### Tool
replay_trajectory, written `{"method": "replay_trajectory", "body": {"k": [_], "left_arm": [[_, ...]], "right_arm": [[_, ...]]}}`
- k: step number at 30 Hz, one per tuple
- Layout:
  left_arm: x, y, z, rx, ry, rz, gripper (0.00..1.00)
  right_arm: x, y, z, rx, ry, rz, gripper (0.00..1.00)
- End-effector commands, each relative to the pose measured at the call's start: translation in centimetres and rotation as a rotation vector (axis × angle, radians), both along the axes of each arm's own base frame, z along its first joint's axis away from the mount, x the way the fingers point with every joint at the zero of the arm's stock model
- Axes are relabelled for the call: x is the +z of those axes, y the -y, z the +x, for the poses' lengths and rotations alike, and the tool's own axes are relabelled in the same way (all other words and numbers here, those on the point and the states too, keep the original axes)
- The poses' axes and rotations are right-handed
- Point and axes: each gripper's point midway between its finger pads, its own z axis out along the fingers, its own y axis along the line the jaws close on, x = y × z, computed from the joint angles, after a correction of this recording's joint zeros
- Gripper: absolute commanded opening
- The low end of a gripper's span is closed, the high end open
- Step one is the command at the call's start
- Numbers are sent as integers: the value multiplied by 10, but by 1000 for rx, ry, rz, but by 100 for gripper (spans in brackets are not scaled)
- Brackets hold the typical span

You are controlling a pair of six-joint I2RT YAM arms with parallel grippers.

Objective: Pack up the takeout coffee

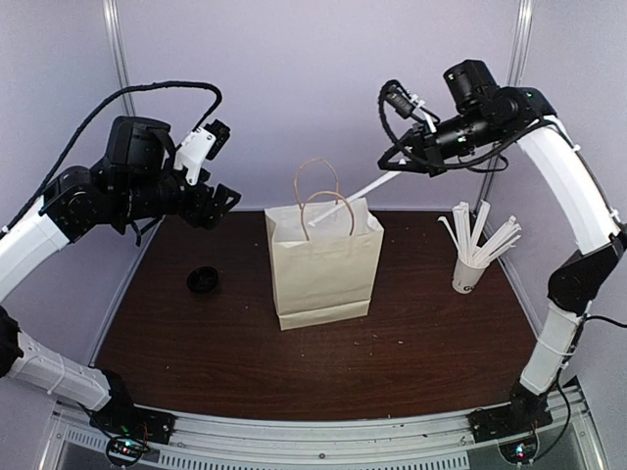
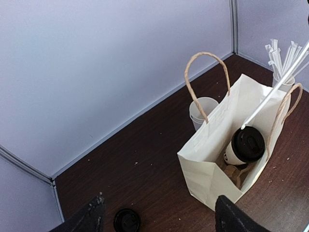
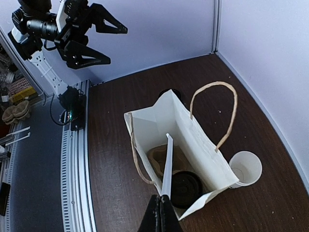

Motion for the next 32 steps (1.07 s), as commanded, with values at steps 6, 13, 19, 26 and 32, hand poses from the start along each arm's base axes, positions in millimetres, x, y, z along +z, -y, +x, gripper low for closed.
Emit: {"method": "replay_trajectory", "body": {"k": [6,13,19,26,32], "left_arm": [[-6,-31,-6,100,-5,-8,80],[-8,-39,-7,128,25,-23,85],[-22,-41,8,165,9,-21,91],[-30,-74,33,322,-95,-109,91],[-37,-76,40,339,-141,-198,90]], "right_arm": [[-33,-90,33,28,147,-107,73],[43,-44,11,31,186,92,100],[46,53,58,-325,196,83,100],[6,153,83,-827,181,13,100],[-22,190,70,-942,196,-4,100]]}}
